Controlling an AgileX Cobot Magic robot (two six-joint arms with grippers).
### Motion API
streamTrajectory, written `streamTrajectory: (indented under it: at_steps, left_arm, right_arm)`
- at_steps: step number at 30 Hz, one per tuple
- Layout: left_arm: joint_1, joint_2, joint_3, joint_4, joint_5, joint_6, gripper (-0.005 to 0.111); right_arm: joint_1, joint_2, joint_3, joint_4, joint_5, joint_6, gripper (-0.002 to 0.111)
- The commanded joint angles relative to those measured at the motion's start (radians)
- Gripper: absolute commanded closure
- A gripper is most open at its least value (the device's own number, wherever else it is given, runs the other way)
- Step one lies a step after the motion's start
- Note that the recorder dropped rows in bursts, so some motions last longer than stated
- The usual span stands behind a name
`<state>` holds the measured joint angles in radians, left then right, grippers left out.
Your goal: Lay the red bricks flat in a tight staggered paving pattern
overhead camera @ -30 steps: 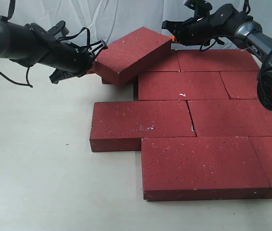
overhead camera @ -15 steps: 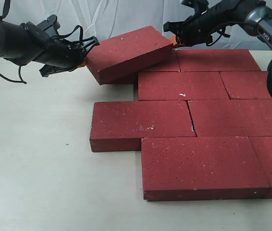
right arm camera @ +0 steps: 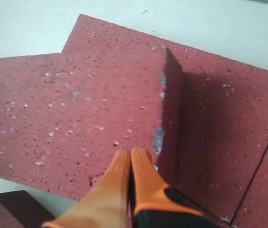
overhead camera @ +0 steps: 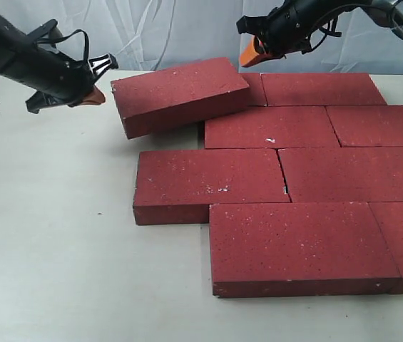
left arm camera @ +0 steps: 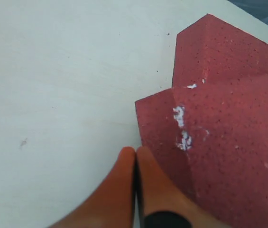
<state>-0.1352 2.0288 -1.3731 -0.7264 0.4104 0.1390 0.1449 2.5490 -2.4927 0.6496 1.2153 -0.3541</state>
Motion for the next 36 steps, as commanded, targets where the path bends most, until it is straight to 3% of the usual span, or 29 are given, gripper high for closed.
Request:
streamTrajectory:
  at_steps: [1, 8, 15, 18, 23, 27, 32, 36]
  left_arm:
    - [0.026, -0.070, -0.005, 0.087, 0.082, 0.007, 0.107]
    - [0.077, -0.147, 0.007, 0.206, 0.218, -0.008, 0.107]
    - [0.141, -0.312, 0.180, 0.354, 0.165, -0.009, 0.107]
    - [0.155, -0.341, 0.249, 0.306, 0.061, -0.009, 0.107]
    - [0.152, -0.305, 0.256, 0.247, 0.034, 0.000, 0.107]
    - [0.143, -0.253, 0.254, 0.068, 0.007, 0.118, 0.107]
    - [0.094, -0.141, 0.178, -0.178, 0.017, 0.273, 0.107]
    - [0.042, -0.038, 0.080, -0.218, 0.032, 0.282, 0.107]
  right_arm:
    - [0.061, -0.054, -0.004, -0.031, 0.006, 0.009, 0.109]
    - [0.171, -0.101, -0.004, -0.275, 0.006, 0.162, 0.109]
    - [0.144, -0.133, -0.004, -0.361, 0.006, 0.238, 0.109]
    - [0.126, -0.115, -0.003, -0.428, 0.006, 0.277, 0.109]
    - [0.113, -0.074, -0.003, -0.502, -0.094, 0.293, 0.109]
    - [0.098, -0.037, -0.003, -0.510, -0.163, 0.327, 0.109]
    - [0.090, 0.004, -0.003, -0.508, -0.199, 0.328, 0.109]
    - [0.088, 0.031, -0.003, -0.478, -0.254, 0.328, 0.109]
